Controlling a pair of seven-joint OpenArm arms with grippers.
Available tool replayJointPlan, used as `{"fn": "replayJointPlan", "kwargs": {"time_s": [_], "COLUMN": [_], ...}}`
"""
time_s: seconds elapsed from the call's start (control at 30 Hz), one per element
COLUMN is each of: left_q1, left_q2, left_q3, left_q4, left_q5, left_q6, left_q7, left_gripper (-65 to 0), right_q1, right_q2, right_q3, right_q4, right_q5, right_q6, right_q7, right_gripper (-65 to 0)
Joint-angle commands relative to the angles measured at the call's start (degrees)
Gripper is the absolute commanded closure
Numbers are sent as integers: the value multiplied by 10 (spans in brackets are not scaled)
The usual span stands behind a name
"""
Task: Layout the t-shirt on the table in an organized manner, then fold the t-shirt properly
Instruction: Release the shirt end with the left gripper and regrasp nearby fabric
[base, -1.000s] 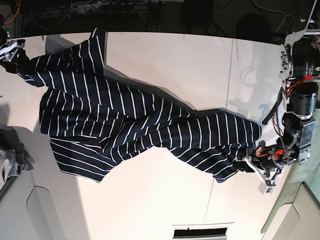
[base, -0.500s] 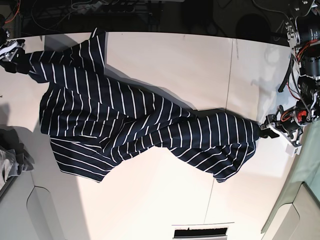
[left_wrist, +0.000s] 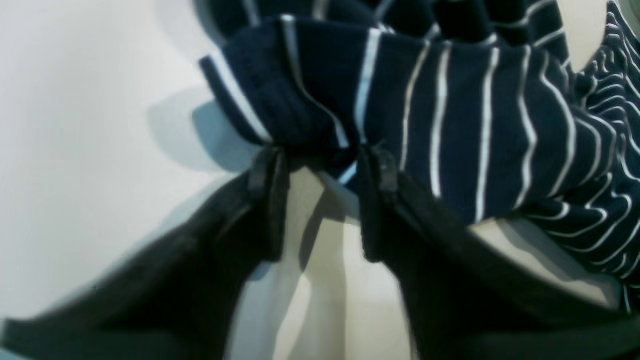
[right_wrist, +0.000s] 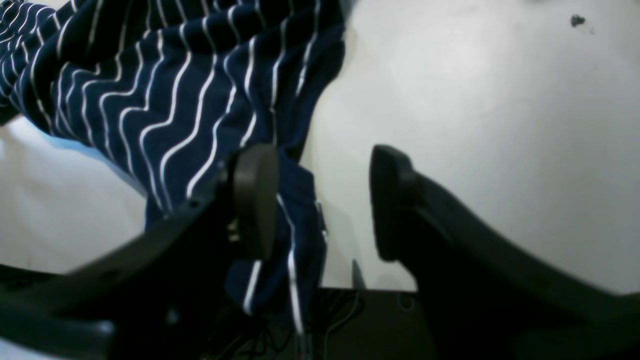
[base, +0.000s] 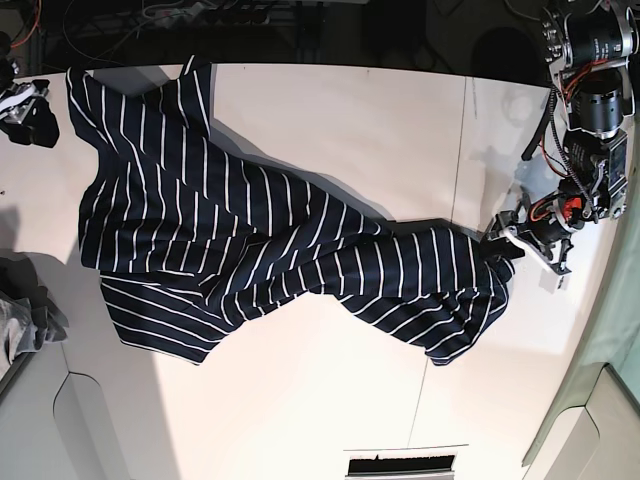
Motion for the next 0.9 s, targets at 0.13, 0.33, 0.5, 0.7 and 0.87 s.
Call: {"fn": "replayJointPlan", "kwargs": {"time_s": [0.13, 0.33, 0.5, 0.7, 0.87], "left_q1": [-7, 7, 40, 43, 43], "left_q2": [-3, -29, -64, -72, -66], "left_q3": [8, 8, 8, 10, 42], "left_q4": [9, 103, 264, 402, 363], "left_q5": [-38, -60, -110, -128, -73], "left_q6": [-5, -5, -5, 9, 17], "left_q7": [-1, 17, 84, 102, 95], "left_gripper": [0, 0, 0, 0, 0], "right_q1": [5, 6, 6, 6, 7], "right_q2": [10, 11, 11, 10, 11], "right_q3": [4, 4, 4, 4, 4], "right_q4": [7, 7, 7, 7, 7], "right_q5": [7, 7, 7, 7, 3], "right_q6": [0, 0, 0, 0, 0], "right_q7": [11, 11, 12, 13, 16], "right_gripper": [-299, -299, -299, -299, -299]}}
